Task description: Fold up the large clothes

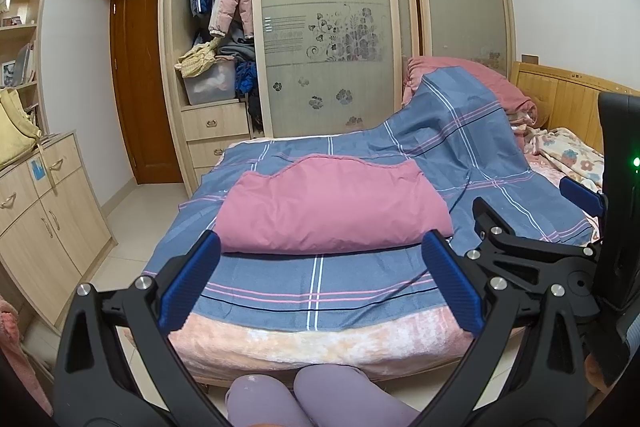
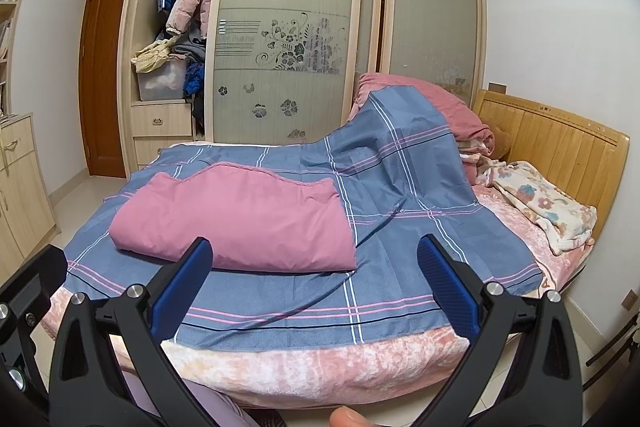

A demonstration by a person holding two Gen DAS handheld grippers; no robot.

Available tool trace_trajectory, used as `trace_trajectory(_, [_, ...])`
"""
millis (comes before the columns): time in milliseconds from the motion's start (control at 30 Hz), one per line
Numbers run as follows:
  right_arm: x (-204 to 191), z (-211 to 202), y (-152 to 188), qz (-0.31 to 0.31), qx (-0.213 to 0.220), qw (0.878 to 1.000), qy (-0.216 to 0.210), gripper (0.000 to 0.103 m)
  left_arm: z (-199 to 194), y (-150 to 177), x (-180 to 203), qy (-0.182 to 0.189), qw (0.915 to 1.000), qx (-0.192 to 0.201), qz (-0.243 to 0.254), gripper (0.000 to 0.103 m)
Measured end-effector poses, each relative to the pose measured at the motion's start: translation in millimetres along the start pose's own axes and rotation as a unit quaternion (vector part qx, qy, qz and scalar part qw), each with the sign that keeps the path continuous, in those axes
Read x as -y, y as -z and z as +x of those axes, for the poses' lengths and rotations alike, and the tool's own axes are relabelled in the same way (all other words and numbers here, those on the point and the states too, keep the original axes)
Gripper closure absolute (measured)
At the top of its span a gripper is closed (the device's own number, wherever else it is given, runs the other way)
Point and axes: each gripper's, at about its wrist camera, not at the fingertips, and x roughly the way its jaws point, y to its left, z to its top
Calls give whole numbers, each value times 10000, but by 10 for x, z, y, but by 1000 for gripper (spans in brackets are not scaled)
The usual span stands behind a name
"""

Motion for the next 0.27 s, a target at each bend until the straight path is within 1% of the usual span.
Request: trace_trajectory(267, [44,319,44,-41,-282,9996,-29,1,275,34,-1,58,9996,-274,-31,2])
